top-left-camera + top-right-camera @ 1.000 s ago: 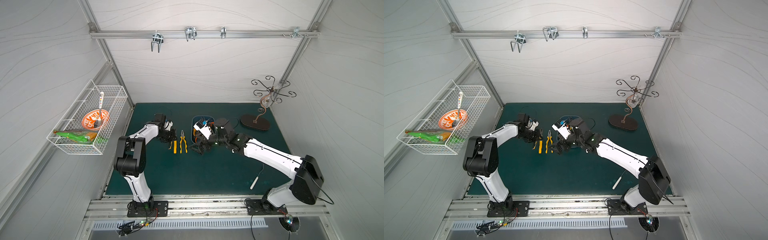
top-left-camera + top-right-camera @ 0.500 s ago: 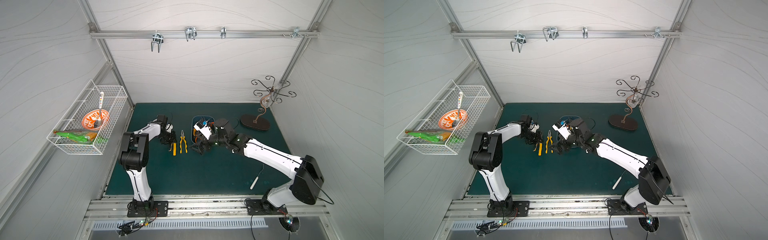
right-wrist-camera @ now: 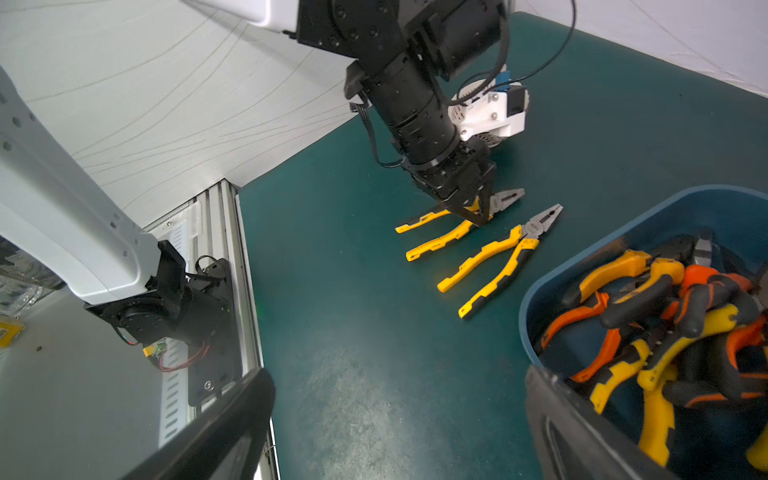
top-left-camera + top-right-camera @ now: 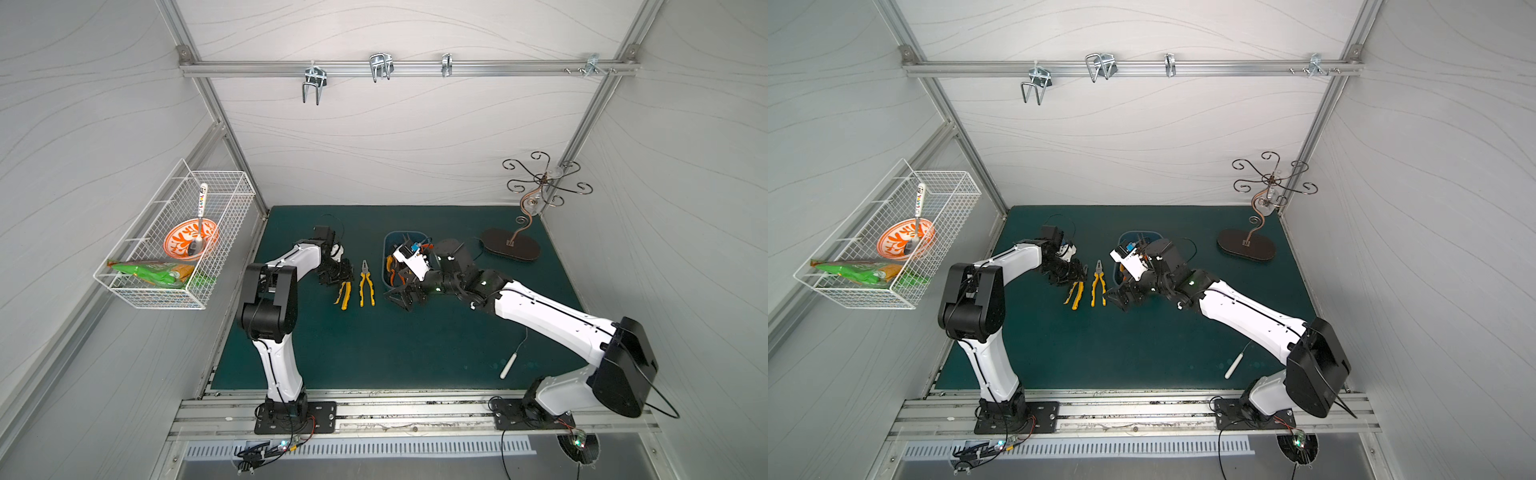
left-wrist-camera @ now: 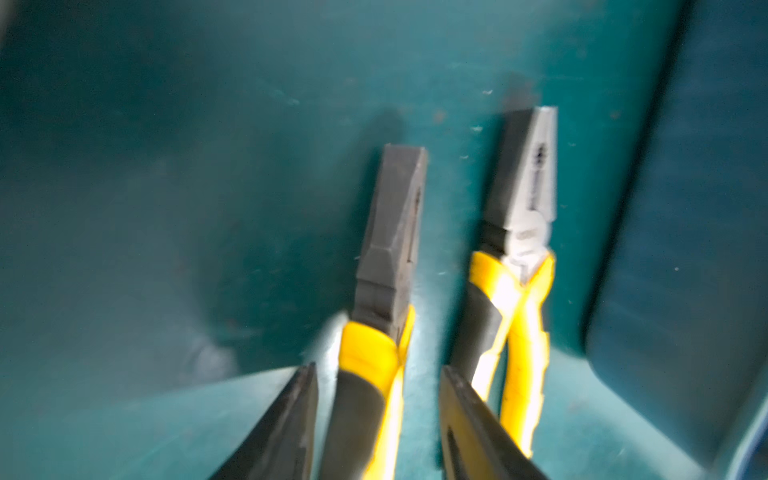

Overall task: Take the pliers out of the storage box
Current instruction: Place the pliers at the center of the board, then pick up the pliers from the storage box.

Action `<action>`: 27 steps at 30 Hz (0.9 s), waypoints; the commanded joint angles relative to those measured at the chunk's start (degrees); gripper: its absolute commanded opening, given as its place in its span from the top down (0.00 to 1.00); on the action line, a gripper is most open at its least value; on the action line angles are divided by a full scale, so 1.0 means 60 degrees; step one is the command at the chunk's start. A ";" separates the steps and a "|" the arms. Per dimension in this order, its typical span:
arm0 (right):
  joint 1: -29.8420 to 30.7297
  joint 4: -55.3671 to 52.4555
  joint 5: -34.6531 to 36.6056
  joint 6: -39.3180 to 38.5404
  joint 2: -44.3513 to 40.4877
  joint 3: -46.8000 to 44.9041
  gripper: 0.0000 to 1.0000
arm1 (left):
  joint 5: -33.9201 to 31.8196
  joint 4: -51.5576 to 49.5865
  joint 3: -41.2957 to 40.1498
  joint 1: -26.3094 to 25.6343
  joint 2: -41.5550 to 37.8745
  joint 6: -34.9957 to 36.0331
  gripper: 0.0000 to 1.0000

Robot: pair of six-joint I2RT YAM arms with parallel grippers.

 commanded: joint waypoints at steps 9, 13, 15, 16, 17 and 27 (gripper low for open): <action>-0.1158 -0.0291 0.0677 0.1251 -0.0676 -0.0420 0.01 | -0.0499 -0.0211 -0.0154 -0.0036 -0.1644 -0.0058 0.34; -0.1538 -0.1249 0.1569 0.1567 -0.0429 0.0005 0.01 | -0.0160 0.0164 -0.0727 -0.0132 -0.2839 -0.0123 0.25; -0.1768 -0.1787 0.1663 0.1719 -0.0113 0.0326 0.01 | -0.0009 0.0442 -0.1168 -0.0302 -0.3588 -0.0147 0.21; -0.1888 -0.2022 0.1675 0.1767 0.0078 0.0507 0.01 | 0.0035 0.0507 -0.1338 -0.0388 -0.3886 -0.0161 0.20; -0.2007 -0.2294 0.1726 0.1822 0.0258 0.0710 0.01 | 0.0055 0.0509 -0.1496 -0.0512 -0.4199 -0.0196 0.18; -0.2862 -0.3966 0.1159 0.1415 0.2733 0.3030 0.18 | -0.0225 0.1601 -0.3294 -0.2494 -0.6948 -0.1183 0.00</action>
